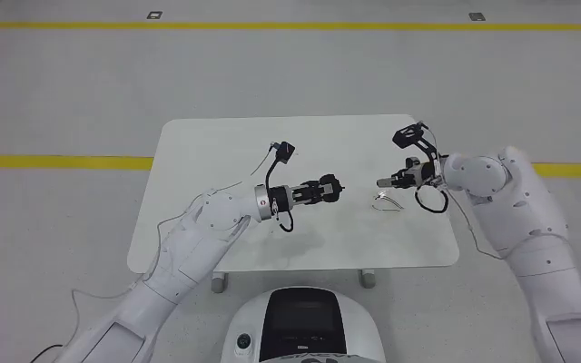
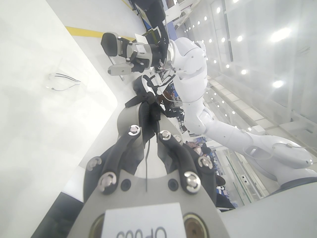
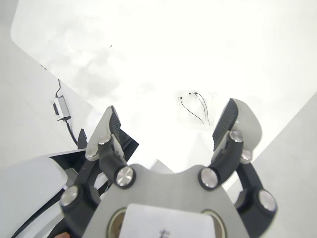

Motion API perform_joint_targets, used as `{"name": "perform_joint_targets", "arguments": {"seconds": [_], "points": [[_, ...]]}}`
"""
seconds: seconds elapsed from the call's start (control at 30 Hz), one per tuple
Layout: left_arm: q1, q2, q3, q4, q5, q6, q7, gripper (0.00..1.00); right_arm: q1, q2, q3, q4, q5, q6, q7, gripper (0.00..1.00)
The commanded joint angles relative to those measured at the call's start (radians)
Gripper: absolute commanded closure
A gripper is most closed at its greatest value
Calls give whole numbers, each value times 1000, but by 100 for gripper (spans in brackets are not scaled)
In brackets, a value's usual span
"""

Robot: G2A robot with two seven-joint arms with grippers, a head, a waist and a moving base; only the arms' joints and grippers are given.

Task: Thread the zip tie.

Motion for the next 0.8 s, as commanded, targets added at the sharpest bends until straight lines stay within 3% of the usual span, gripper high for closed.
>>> {"name": "perform_joint_targets", "arguments": {"seconds": [0.0, 0.2, 0.37, 0.67, 0.77], "points": [[0, 0, 0, 0, 0, 0, 0, 100, 2, 0, -2, 6, -3, 0, -8, 0], [0, 0, 0, 0, 0, 0, 0, 100, 2, 0, -2, 6, -3, 0, -8, 0], [0, 0, 0, 0, 0, 0, 0, 100, -7, 4, -42, -29, -119, 0, -20, 0], [0, 0, 0, 0, 0, 0, 0, 100, 92, -7, -213, 42, -189, 0, 42, 0], [0, 0, 0, 0, 0, 0, 0, 100, 123, -16, -300, 67, -215, 0, 63, 0]]}}
